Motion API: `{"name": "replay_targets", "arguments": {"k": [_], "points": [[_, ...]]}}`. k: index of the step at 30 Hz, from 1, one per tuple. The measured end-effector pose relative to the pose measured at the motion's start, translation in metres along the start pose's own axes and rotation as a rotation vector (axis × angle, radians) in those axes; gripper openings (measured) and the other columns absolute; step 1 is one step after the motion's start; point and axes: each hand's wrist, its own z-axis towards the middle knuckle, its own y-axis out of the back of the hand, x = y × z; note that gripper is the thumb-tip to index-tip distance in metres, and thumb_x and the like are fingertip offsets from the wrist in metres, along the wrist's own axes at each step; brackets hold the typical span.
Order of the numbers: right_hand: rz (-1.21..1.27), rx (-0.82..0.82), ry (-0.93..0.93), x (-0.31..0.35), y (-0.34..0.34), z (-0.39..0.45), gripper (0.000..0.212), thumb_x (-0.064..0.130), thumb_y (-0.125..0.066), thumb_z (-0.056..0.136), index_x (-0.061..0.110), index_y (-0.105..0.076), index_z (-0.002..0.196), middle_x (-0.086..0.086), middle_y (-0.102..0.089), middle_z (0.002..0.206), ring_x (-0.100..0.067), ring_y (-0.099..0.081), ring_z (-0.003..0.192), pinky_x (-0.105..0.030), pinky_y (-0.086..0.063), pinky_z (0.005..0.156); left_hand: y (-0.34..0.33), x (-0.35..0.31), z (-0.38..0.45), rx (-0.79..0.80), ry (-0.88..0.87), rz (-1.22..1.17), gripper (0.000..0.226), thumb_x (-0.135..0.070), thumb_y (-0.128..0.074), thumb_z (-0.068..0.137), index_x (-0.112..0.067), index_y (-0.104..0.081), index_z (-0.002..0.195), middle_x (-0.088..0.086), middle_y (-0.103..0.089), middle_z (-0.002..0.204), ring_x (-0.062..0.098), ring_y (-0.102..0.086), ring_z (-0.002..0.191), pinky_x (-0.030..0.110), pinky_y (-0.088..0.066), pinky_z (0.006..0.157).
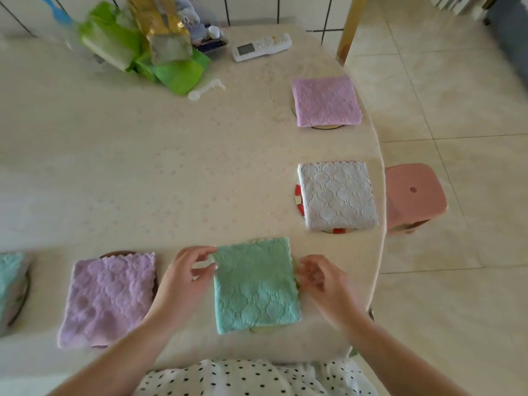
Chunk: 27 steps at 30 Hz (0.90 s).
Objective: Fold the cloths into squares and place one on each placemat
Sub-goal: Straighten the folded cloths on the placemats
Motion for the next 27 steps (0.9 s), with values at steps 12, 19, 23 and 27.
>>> {"name": "replay_targets", "arguments": {"k": [12,19,23,27], "points": [[-0.072,-0.048,-0.033,0.014,-0.025,-0.016,0.022,0.021,-0.069,0.081,0.027,-0.053,0.095,0.017,-0.059,0.081,0.002,-0.058,0.078,-0.016,-0.050,0.070,-0.019,0.026,-0.020,0.071,0.023,0.019,0.032,-0.013,-0.062,0.087,-0.028,-0.064,0.115,-0.010,-0.051,0.114,-0.002,-0.050,0.095,-0.004,-0.035,0.075],[-0.060,-0.113,-0.040,0.013,-0.028,-0.021,0.025,0.014,-0.071,0.079,0.023,-0.053,0.094,0.017,-0.056,0.084,0.001,-0.056,0.076,-0.016,-0.046,0.068,-0.023,0.028,-0.021,0.087,0.014,-0.031,0.037,-0.011,-0.061,0.088,-0.029,-0.060,0.120,-0.008,-0.052,0.116,-0.001,-0.050,0.096,0.004,-0.036,0.085],[-0.103,-0.241,0.079,0.023,-0.028,-0.021,0.028,0.010,-0.072,0.078,0.016,-0.059,0.102,0.007,-0.053,0.089,-0.002,-0.052,0.069,-0.012,-0.045,0.064,-0.013,0.032,-0.023,0.049,0.024,-0.117,0.032,-0.013,-0.061,0.088,-0.037,-0.060,0.110,-0.012,-0.053,0.111,-0.006,-0.053,0.095,0.007,-0.042,0.080],[0.005,-0.170,0.155,0.054,-0.048,-0.022,0.027,0.012,-0.071,0.079,0.031,-0.057,0.093,0.011,-0.058,0.085,-0.002,-0.054,0.073,-0.013,-0.047,0.065,0.011,0.045,-0.027,-0.016,0.058,-0.152,0.029,-0.017,-0.062,0.087,-0.043,-0.059,0.099,-0.011,-0.062,0.105,-0.003,-0.057,0.097,0.008,-0.038,0.072]]}}
